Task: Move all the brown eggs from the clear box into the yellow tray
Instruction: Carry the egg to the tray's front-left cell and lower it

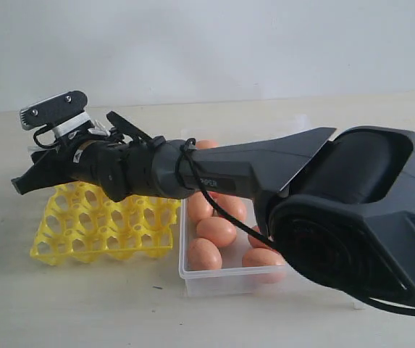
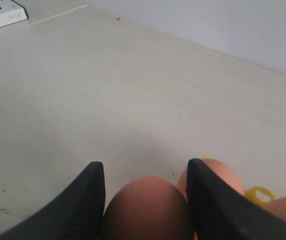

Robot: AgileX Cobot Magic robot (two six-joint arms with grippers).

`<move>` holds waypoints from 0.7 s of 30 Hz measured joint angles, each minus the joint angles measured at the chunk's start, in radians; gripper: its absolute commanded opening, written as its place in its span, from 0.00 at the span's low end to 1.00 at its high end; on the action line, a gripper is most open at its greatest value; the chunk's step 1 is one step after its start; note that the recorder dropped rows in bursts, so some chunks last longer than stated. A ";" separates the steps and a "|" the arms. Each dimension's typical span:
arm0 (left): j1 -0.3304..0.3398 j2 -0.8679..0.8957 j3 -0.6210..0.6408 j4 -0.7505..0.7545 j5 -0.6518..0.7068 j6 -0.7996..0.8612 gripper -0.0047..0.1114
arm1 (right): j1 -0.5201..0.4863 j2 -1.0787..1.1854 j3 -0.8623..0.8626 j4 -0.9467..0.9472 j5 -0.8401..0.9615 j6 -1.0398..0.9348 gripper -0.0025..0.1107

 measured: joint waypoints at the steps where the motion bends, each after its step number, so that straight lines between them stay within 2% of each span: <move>1: 0.000 0.000 0.000 0.000 0.000 0.000 0.04 | 0.000 0.007 -0.002 0.000 0.002 0.003 0.02; 21: 0.000 0.000 0.000 0.004 0.000 0.000 0.04 | -0.008 0.040 -0.011 0.000 -0.032 0.005 0.02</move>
